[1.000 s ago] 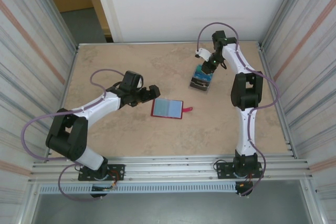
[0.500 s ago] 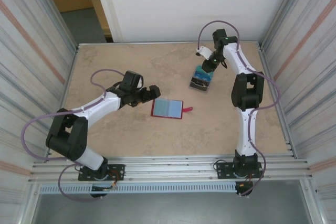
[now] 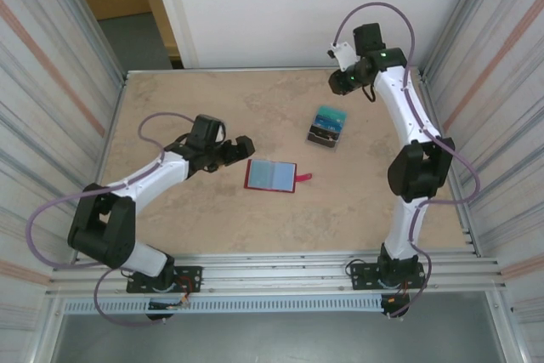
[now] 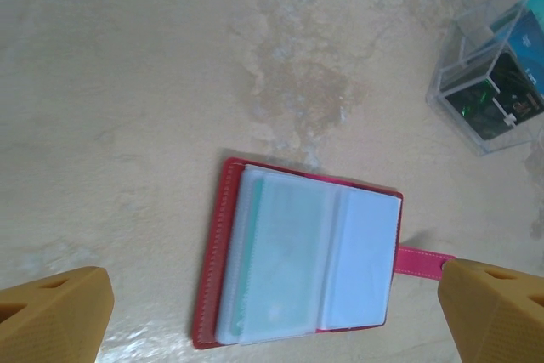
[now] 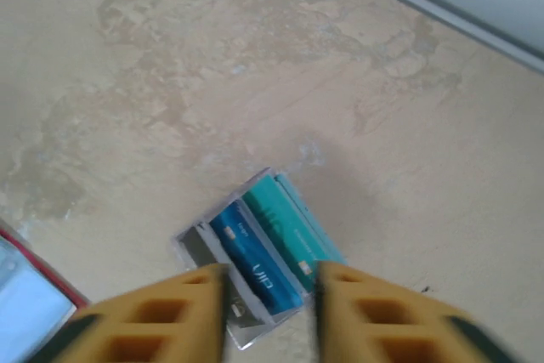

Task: Take the credit cards out of the card holder

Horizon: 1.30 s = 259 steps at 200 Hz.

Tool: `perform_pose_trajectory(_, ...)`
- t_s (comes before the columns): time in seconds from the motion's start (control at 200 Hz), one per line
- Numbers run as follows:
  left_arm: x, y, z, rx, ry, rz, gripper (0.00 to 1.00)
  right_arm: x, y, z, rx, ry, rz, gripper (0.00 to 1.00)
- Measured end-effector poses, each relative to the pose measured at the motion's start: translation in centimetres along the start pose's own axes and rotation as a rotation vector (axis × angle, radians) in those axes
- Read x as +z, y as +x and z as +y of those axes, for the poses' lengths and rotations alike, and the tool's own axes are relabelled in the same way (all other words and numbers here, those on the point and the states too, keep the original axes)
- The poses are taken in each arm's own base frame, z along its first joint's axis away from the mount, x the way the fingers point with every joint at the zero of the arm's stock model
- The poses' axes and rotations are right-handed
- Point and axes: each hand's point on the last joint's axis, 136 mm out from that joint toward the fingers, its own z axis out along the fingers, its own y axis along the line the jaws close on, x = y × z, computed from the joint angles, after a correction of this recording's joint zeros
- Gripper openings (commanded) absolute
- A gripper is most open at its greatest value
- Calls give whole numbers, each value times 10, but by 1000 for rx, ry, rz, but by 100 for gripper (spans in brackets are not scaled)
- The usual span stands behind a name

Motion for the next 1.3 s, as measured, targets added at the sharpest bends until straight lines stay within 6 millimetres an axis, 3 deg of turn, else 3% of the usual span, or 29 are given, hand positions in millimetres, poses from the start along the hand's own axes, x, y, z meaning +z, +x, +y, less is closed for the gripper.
perform_pose_trajectory(0.135,-10,-4,18,-36,-25,-31,99,11,14,56,11,11,56,99)
perform_pose_trajectory(0.326,-25,-11,45,-90,-61,-86,99,54,93,151,-44,30,253,99)
perform_pose_trajectory(0.401,-33,-13,57,-124,-77,-115,99,56,104,175,-5,10,284,99)
perform_pose_trajectory(0.586,-46,-15,83,-182,-118,-165,99,60,100,194,110,35,254,86)
perform_pose_trajectory(0.671,-50,-15,89,-197,-129,-179,98,69,101,213,115,40,262,80)
perform_pose_trajectory(0.852,-54,-15,99,-218,-151,-188,99,95,120,254,149,26,321,78)
perform_pose_trajectory(1.007,-54,-12,100,-220,-155,-180,99,109,135,266,188,29,364,78)
perform_pose_trajectory(1.298,-53,-12,101,-221,-157,-178,99,130,138,290,185,26,379,74)
